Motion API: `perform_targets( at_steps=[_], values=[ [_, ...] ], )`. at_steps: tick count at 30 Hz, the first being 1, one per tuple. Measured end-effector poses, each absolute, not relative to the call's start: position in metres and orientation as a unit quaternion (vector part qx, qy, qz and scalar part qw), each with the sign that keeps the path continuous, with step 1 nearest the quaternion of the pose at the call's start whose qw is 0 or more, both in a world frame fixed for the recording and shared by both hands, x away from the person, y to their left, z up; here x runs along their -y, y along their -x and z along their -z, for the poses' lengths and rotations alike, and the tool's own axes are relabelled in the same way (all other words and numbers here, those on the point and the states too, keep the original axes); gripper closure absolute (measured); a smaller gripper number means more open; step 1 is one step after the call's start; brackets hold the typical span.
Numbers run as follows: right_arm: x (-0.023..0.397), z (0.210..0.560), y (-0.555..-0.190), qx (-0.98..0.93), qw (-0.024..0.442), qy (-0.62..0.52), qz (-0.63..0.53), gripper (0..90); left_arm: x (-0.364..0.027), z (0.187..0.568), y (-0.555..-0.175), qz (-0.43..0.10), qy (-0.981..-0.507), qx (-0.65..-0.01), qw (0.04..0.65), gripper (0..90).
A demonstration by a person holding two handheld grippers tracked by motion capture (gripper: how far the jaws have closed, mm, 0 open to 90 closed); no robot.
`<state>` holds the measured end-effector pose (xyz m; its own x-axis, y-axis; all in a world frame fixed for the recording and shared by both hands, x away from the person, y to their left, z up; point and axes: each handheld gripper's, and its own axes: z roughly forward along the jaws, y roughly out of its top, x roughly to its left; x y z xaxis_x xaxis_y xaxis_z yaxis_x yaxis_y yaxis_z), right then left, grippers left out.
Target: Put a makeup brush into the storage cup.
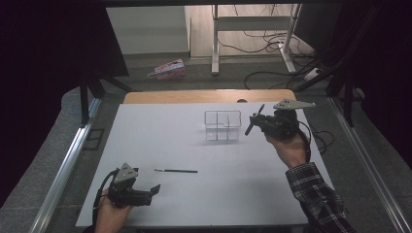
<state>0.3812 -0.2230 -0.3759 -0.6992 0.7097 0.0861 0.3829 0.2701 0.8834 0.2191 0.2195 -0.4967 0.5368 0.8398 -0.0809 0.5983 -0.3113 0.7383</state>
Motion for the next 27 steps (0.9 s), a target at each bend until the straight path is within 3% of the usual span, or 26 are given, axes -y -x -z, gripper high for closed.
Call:
perform_targets(
  at_steps=[27],
  values=[
    [0.209,0.364,-0.412,-0.775,0.187,-0.350,-0.492,76.7,-0.218,0.497,-0.219,-0.166,-0.795,-0.449,0.373,1.2]
  ],
)
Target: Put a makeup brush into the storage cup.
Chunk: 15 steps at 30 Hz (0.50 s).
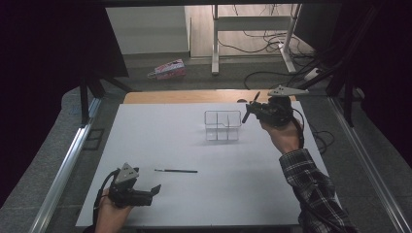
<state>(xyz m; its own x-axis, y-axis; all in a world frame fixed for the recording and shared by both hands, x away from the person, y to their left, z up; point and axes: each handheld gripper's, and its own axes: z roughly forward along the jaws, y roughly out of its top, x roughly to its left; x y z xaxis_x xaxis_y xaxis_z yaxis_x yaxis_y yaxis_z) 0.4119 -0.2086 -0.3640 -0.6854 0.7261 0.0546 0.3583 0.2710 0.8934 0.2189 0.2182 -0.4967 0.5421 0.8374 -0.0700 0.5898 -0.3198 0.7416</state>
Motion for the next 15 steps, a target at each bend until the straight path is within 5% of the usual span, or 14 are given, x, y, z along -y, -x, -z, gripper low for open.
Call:
perform_targets(
  at_steps=[15],
  values=[
    [0.198,0.365,-0.428,-0.775,0.192,-0.352,-0.488,76.8,-0.219,0.497,-0.219,-0.167,-0.794,-0.449,0.374,1.5]
  ],
)
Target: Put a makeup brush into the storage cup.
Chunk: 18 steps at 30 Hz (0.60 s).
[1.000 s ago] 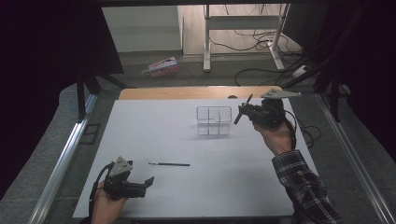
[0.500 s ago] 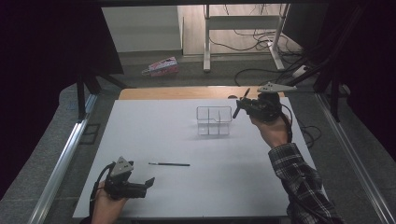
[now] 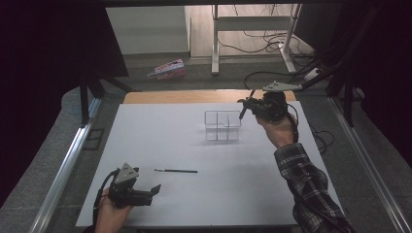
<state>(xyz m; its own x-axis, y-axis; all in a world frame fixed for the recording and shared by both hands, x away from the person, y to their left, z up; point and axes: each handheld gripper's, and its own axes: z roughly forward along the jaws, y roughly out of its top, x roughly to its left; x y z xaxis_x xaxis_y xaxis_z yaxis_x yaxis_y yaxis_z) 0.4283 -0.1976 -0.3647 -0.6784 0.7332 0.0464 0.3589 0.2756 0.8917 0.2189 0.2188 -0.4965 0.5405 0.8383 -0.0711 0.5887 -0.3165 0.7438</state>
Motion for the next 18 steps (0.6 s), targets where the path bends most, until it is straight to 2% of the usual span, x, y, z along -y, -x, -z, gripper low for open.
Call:
perform_targets(
  at_steps=[18],
  values=[
    [0.182,0.379,-0.442,-0.781,0.195,-0.352,-0.477,76.8,-0.219,0.496,-0.219,-0.167,-0.793,-0.450,0.375,1.5]
  ],
)
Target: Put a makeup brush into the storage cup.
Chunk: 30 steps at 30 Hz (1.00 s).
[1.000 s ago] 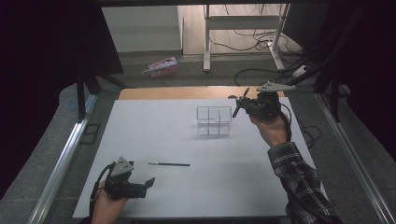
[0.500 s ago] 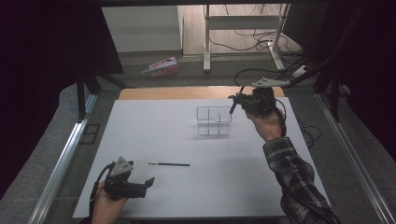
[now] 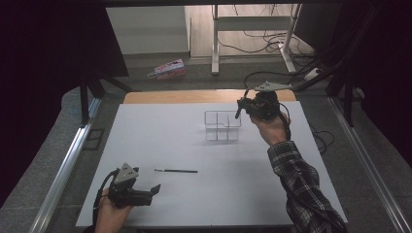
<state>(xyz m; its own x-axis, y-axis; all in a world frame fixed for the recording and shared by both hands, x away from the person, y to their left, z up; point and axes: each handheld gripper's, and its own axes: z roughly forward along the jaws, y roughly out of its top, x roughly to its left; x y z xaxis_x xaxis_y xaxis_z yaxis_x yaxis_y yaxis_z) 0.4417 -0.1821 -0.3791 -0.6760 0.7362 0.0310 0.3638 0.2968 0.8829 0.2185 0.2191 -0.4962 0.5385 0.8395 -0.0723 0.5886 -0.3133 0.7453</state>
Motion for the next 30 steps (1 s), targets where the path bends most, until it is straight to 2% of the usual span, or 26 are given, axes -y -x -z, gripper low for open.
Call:
perform_targets(
  at_steps=[30],
  values=[
    [0.170,0.412,-0.452,-0.789,0.204,-0.361,-0.454,76.8,-0.219,0.496,-0.218,-0.168,-0.794,-0.450,0.372,1.5]
  ],
)
